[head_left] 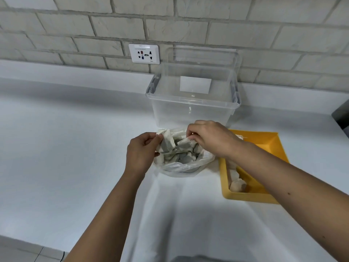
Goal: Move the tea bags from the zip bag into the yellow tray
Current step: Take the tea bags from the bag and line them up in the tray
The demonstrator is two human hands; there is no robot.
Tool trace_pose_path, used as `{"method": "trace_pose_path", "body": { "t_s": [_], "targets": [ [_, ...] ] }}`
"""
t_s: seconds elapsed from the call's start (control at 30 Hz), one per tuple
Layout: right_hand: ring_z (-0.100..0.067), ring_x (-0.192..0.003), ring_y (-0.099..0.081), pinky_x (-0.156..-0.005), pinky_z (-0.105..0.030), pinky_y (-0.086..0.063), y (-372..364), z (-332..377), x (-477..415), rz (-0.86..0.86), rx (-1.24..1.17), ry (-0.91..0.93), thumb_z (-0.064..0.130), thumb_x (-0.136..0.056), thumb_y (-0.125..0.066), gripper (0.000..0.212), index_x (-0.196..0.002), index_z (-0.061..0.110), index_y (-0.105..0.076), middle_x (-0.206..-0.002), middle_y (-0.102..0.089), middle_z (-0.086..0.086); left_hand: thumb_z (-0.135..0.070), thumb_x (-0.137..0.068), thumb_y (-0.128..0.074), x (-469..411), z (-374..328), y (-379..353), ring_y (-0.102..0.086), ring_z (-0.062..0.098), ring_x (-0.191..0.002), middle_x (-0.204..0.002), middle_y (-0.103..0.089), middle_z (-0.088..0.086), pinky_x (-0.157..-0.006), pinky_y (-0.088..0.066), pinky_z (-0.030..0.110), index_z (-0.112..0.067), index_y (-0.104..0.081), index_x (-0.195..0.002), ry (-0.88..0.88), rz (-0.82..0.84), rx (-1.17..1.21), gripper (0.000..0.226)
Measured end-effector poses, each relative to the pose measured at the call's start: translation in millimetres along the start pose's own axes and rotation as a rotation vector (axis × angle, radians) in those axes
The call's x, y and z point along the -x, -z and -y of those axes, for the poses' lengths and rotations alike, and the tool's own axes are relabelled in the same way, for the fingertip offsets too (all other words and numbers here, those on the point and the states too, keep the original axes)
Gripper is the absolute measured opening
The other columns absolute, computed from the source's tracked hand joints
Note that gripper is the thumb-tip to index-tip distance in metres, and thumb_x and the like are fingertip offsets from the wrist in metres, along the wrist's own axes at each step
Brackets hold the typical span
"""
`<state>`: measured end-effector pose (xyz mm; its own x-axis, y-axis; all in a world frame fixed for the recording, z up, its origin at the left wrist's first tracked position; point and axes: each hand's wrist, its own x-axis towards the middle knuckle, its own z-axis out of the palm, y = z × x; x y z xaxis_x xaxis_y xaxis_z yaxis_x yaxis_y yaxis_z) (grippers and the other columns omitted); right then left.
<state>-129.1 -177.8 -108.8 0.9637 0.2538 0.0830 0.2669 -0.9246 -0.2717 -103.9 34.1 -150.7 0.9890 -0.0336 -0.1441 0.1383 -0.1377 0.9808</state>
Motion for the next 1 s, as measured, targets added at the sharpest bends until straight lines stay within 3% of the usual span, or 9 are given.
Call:
{"method": "trace_pose_path", "body": {
  "t_s": [0.1, 0.2, 0.33, 0.47, 0.6, 0.8, 1.0],
  "targets": [
    [-0.002, -0.077, -0.056, -0.073, -0.024, -0.048, 25, 8, 8, 0.101, -0.150, 0.043, 0.024, -0.094, -0.061, 0.009, -0.099, 0.025, -0.069, -0.093, -0.063, 0.008, -0.020, -0.092, -0.068, 4, -5, -5, -0.068, 0.021, -0.080, -0.079, -0.072, 0.008, -0.064, -0.058, 0.026, -0.016, -0.076, -0.086, -0.002, 0.064, -0.002, 0.010],
    [-0.003, -0.065, -0.061, -0.064, -0.018, -0.047, 38, 18, 11, 0.215, -0.257, 0.067, 0.025, -0.092, -0.064, 0.008, -0.096, 0.028, -0.070, -0.089, -0.064, 0.009, -0.020, -0.092, -0.069, 10, -11, -12, -0.070, 0.025, -0.081, -0.084, -0.074, 0.015, -0.069, -0.061, 0.030, -0.012, -0.077, -0.090, -0.001, 0.165, -0.019, 0.011],
    [0.009, -0.071, -0.057, -0.063, -0.011, -0.043, 38, 22, 5, 0.189, -0.243, 0.070, 0.024, -0.088, -0.070, 0.009, -0.096, 0.028, -0.074, -0.085, -0.060, 0.012, -0.021, -0.092, -0.070, 17, -17, -17, -0.068, 0.020, -0.074, -0.077, -0.071, 0.011, -0.077, -0.062, 0.037, -0.014, -0.078, -0.086, 0.001, 0.270, -0.017, 0.012],
    [-0.002, -0.077, -0.055, -0.072, -0.024, -0.046, 35, 23, -1, 0.088, -0.175, 0.063, 0.027, -0.086, -0.072, 0.008, -0.093, 0.028, -0.073, -0.084, -0.059, 0.015, -0.019, -0.092, -0.068, 22, -22, -17, -0.067, 0.017, -0.071, -0.074, -0.071, 0.009, -0.075, -0.061, 0.034, -0.016, -0.078, -0.084, 0.013, 0.303, -0.005, 0.013],
    [0.003, -0.062, -0.060, -0.055, -0.009, -0.043, 43, 27, 0, 0.162, -0.271, 0.013, 0.022, -0.083, -0.076, 0.011, -0.093, 0.024, -0.075, -0.074, -0.063, 0.017, -0.024, -0.092, -0.070, 22, -23, -13, -0.068, 0.019, -0.074, -0.077, -0.072, 0.010, -0.077, -0.061, 0.036, -0.017, -0.079, -0.085, 0.020, 0.291, -0.020, 0.013],
    [-0.010, -0.055, -0.064, -0.049, -0.014, -0.047, 38, 23, -3, 0.132, -0.328, -0.025, 0.019, -0.081, -0.077, 0.027, -0.105, 0.024, -0.064, -0.078, -0.066, 0.004, -0.020, -0.094, -0.066, 27, -27, -13, -0.071, 0.019, -0.072, -0.083, -0.075, 0.009, -0.068, -0.059, 0.026, -0.009, -0.077, -0.095, 0.126, 0.392, 0.101, 0.015],
    [-0.014, -0.056, -0.065, -0.053, -0.022, -0.054, 29, 21, -4, 0.067, -0.389, -0.018, 0.019, -0.082, -0.077, 0.028, -0.106, 0.020, -0.062, -0.075, -0.065, -0.001, -0.024, -0.085, -0.075, 25, -26, -12, -0.072, 0.018, -0.078, -0.091, -0.077, 0.009, -0.077, -0.059, 0.028, -0.008, -0.076, -0.101, 0.163, 0.444, 0.137, 0.023]
  ]
}}
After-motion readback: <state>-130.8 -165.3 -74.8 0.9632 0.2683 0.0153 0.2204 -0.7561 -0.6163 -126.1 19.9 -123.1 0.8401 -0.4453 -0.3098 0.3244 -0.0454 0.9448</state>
